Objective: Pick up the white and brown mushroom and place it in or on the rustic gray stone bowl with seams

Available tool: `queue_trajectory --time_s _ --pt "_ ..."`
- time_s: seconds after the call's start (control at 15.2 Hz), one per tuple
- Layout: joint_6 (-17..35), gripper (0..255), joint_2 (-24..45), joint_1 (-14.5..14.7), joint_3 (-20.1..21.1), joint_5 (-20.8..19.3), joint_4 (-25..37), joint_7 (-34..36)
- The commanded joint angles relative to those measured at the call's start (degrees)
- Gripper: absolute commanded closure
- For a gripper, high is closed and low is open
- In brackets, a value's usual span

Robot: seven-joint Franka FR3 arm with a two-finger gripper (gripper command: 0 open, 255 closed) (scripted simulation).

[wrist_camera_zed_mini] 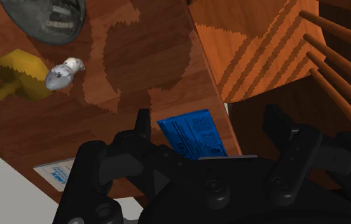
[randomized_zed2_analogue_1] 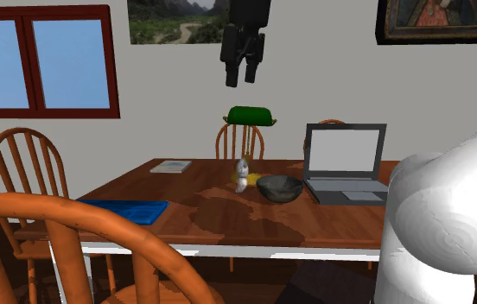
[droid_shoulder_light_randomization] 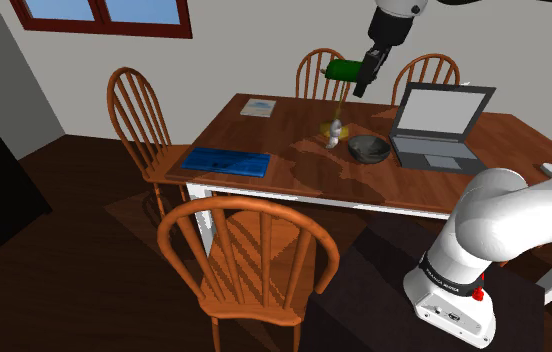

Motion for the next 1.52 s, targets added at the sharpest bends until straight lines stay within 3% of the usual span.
queue_trajectory --time_s 0.0,0.86,1.19,1.45 --pt "0.0 0 0.0 0.0 0.0 0.0 0.0 0.0" --pt "19.04 0 11.7 -0.92 -18.19 -1.16 -4.31 -15.78" --pt "25.49 0 19.78 0.41 -25.61 1.57 -2.27 -23.21" --pt "29.69 0 27.57 2.41 -31.85 6.28 0.87 -30.44"
